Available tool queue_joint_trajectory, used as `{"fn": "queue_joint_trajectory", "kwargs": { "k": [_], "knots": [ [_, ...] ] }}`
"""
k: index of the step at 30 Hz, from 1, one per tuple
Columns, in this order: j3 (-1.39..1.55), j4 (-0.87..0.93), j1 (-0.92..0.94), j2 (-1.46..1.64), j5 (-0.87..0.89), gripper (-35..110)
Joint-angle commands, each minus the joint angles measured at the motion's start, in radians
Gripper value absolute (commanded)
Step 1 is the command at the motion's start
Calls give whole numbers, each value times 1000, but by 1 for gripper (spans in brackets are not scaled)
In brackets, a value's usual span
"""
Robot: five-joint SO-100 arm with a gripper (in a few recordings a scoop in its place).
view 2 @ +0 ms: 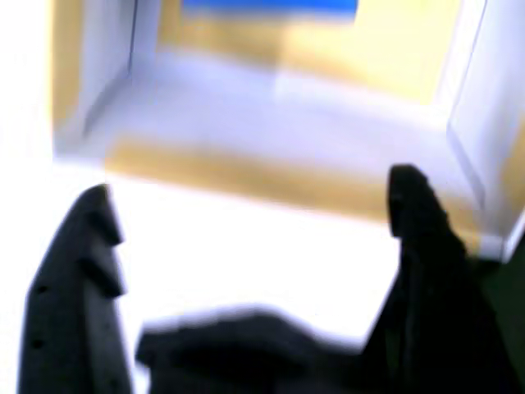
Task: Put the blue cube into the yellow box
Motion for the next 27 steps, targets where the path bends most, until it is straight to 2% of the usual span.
{"fn": "queue_joint_trajectory", "kwargs": {
  "k": [1,6,11,21,27],
  "knots": [
    [-140,52,11,51,-44,27],
    [-186,17,-35,40,-17,23],
    [-190,-48,-190,55,54,17],
    [-71,-244,-769,186,221,1],
    [15,-287,-1152,281,321,0]
  ]
}}
